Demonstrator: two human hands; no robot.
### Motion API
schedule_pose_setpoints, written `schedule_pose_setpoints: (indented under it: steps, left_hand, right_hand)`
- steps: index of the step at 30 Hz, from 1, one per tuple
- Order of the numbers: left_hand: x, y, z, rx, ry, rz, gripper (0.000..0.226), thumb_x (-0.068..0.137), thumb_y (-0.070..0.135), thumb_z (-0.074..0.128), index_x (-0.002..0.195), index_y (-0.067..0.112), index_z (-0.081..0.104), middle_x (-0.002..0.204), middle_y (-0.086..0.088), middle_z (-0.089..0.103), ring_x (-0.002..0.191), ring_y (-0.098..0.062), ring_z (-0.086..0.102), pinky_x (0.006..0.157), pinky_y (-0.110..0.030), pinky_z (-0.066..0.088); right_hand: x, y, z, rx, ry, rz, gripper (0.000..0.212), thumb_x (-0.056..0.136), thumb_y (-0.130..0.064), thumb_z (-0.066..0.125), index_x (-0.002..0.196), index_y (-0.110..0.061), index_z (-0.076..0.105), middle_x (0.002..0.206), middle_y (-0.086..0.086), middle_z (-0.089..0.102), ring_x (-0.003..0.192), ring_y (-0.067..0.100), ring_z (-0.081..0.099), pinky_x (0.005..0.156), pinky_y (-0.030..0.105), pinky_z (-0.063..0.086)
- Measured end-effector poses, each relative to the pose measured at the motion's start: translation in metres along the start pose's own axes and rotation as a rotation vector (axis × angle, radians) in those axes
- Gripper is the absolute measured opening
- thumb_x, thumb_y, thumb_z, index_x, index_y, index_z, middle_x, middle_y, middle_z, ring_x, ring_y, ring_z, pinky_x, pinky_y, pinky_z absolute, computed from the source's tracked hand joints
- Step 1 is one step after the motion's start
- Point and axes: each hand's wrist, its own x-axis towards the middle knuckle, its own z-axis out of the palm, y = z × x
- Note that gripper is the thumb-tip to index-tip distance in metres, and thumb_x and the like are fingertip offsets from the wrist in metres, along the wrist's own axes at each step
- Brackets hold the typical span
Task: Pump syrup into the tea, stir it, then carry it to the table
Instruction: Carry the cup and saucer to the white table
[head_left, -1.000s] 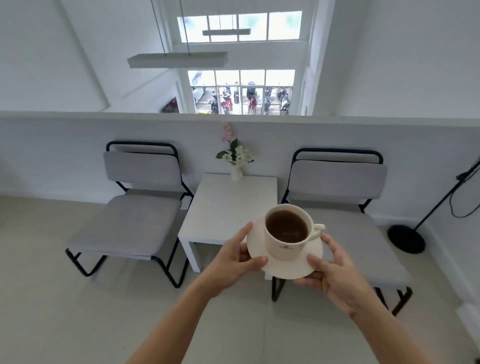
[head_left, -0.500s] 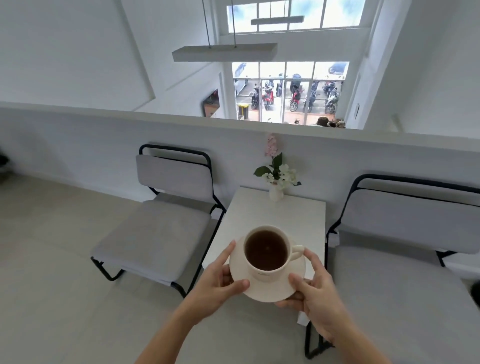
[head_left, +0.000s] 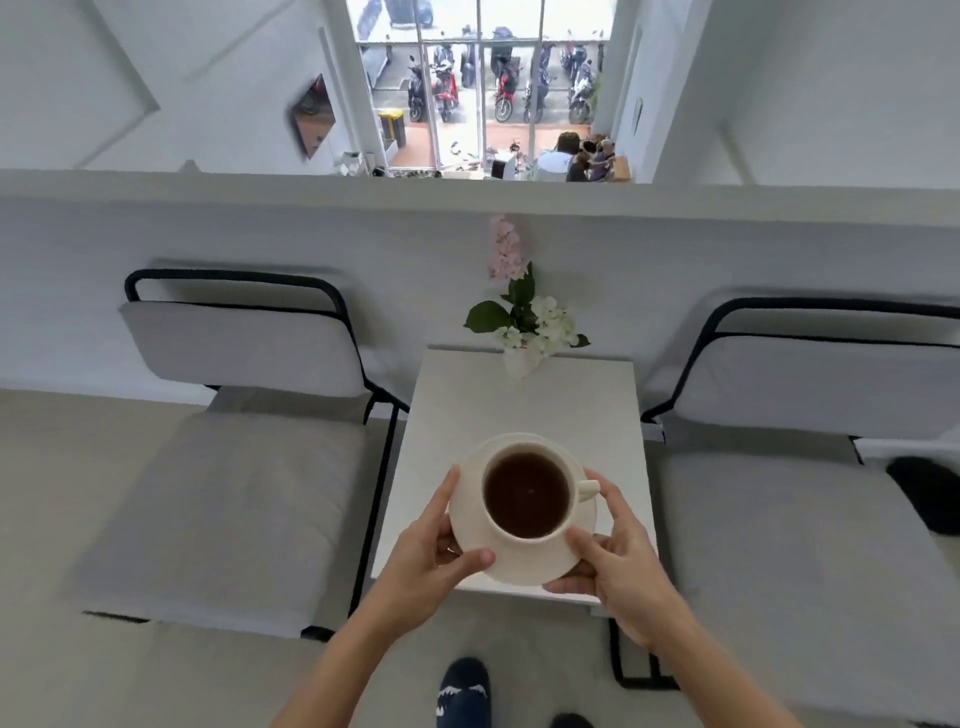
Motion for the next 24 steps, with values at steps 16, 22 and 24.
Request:
schedule_pose_setpoints:
  steps: [16, 22, 24]
  left_hand:
    - [0.177, -0.178, -0.009, 0.221, -0.202, -0.106, 0.098, 0.089, 0.029, 0.076, 0.154, 0.041, 0.004, 0.111, 0.001, 0.071, 0.097, -0.003, 0.068, 0.081, -0.01, 0.051]
    - [0.219, -0.253, 0.005, 0.254, -0.219, -0.134, 0.099, 0.087, 0.033, 0.077, 0.156, 0.041, 0.005, 0.11, -0.002, 0.072, 0.091, -0.005, 0.069, 0.08, -0.012, 0.052]
    - [0.23, -0.271, 0.007, 0.263, -0.214, -0.142, 0.099, 0.087, 0.031, 0.078, 0.155, 0.043, 0.007, 0.109, -0.003, 0.072, 0.086, -0.006, 0.067, 0.078, -0.013, 0.052]
  right_hand:
    - [0.187, 0.145, -0.033, 0.046, 0.175, 0.117, 0.06, 0.097, -0.004, 0.059, 0.142, -0.038, 0.039, 0.103, 0.024, 0.075, 0.084, 0.037, 0.077, 0.063, 0.045, 0.064]
    - [0.239, 0.203, -0.056, 0.047, 0.182, 0.183, 0.061, 0.098, -0.001, 0.057, 0.141, -0.041, 0.039, 0.11, 0.023, 0.072, 0.083, 0.028, 0.076, 0.063, 0.043, 0.065]
    - [0.253, 0.219, -0.062, 0.042, 0.179, 0.195, 0.062, 0.098, 0.0, 0.056, 0.144, -0.038, 0.038, 0.109, 0.018, 0.072, 0.085, 0.025, 0.076, 0.064, 0.043, 0.064]
